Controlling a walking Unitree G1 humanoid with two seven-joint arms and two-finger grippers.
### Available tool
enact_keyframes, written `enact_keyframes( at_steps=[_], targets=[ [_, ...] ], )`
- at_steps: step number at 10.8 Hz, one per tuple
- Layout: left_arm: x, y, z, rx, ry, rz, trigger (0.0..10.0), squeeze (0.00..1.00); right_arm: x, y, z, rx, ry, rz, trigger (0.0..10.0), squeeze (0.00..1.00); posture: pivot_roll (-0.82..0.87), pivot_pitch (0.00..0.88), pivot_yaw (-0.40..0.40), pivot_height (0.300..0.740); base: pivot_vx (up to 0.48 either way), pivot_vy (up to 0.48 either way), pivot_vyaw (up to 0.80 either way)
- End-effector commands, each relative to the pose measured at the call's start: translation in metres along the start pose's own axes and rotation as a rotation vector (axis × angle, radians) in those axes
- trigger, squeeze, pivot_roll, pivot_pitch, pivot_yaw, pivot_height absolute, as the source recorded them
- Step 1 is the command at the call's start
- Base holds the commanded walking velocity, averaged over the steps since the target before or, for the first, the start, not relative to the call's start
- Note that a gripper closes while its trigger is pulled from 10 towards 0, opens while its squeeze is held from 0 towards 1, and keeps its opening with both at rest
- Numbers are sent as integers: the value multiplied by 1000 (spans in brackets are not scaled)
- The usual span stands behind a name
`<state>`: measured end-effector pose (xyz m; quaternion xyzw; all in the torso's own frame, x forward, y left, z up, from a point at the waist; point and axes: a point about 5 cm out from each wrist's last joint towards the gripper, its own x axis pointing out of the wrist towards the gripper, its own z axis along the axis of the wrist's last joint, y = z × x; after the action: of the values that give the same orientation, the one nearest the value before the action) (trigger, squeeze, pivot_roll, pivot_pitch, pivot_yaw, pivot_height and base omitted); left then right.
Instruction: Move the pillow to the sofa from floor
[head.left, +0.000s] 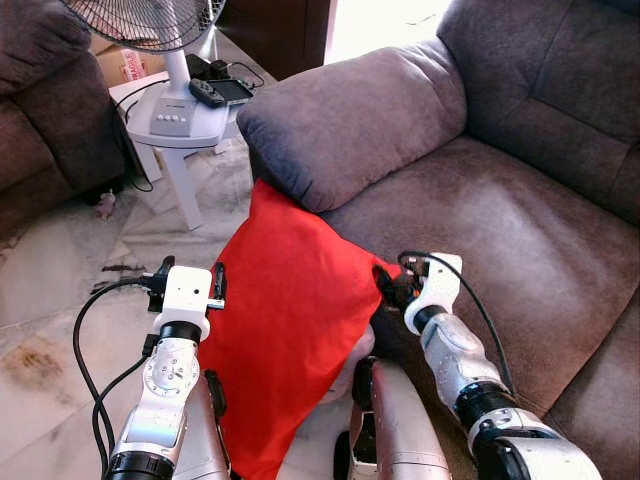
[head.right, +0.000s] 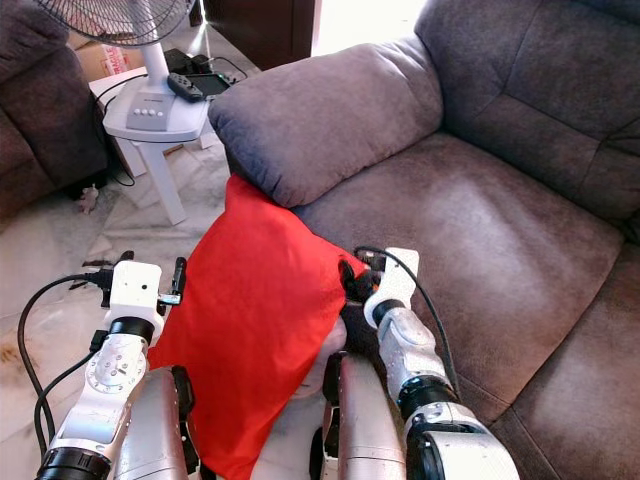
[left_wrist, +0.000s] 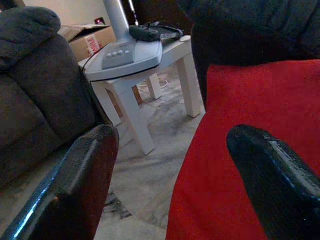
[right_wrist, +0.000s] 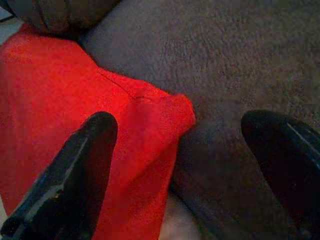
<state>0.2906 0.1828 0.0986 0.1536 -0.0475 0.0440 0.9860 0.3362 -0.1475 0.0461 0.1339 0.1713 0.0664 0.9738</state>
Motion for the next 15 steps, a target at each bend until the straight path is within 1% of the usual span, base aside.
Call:
enact_keyframes(
  at_steps=[1,2,3,4,5,7,8,9,10,11,13,14,15],
  targets=[
    [1,-2,0,-15,4,-6,10000,0,-1,-3,-4,13,31,-17,10000,0,66,114,-114,499,0,0,0],
    [1,-2,1,-15,3,-7,10000,0,0,-4,-5,29,44,-27,10000,0,68,110,-115,499,0,0,0],
    [0,-3,1,-17,1,-7,10000,0,1,-3,-6,82,63,-37,10000,0,74,106,-119,499,0,0,0],
    [0,-3,2,-19,0,-7,10000,0,2,-2,-7,109,81,-42,10000,0,75,107,-121,499,0,0,0],
    [0,-3,2,-21,1,-5,10000,0,3,1,-6,191,82,-28,10000,0,77,112,-122,499,0,0,0],
    [-4,-4,-1,-25,11,-10,10000,0,2,6,-14,194,133,19,10000,0,74,130,-125,499,0,0,0],
    [-8,-5,-1,-30,13,-11,10000,0,1,7,-20,245,160,49,10000,0,76,144,-127,499,0,0,0],
    [-11,-5,-2,-31,19,-11,10000,0,0,7,-22,253,177,61,10000,0,69,158,-128,499,0,0,0],
    [-12,-6,-2,-33,24,-13,10000,0,-1,5,-24,235,198,56,10000,0,70,166,-131,499,0,0,0],
    [-12,-7,-1,-39,22,-20,10000,0,-1,4,-24,248,202,58,10000,0,75,178,-135,499,0,0,0],
    [-13,-8,2,-49,19,-22,10000,0,1,5,-19,378,188,73,10000,0,82,190,-142,499,0,0,0],
    [-14,-8,2,-56,19,-20,10000,0,2,7,-15,477,174,73,10000,0,86,196,-146,499,0,0,0],
    [-15,-8,3,-64,18,-17,10000,0,3,7,-12,544,152,79,10000,0,89,199,-149,499,0,0,0]
  ],
)
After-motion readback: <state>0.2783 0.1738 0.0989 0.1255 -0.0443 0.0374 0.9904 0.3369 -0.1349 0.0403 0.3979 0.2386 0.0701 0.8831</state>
